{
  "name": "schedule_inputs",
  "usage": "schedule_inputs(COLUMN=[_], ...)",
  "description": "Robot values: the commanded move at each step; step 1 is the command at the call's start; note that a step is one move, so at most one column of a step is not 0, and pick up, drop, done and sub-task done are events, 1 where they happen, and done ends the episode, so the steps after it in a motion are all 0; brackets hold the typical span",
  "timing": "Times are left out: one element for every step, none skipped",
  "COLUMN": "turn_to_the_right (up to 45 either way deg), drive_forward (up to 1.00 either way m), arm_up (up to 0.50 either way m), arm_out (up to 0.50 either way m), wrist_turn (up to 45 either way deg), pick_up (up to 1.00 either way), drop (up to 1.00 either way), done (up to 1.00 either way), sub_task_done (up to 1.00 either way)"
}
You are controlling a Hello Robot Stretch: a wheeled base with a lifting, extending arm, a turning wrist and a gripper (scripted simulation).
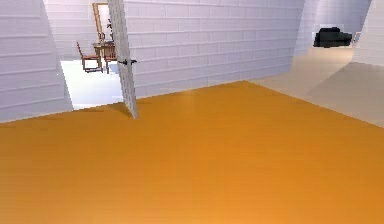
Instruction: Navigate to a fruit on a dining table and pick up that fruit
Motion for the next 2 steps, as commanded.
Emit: schedule_inputs(turn_to_the_right=[0.0,0.0], drive_forward=[0.00,0.00], arm_up=[0.00,0.10], arm_out=[0.00,0.00], wrist_turn=[0.0,0.0], pick_up=[1.00,0.00], drop=[0.00,0.00], done=[0.00,0.00], sub_task_done=[0.00,0.00])
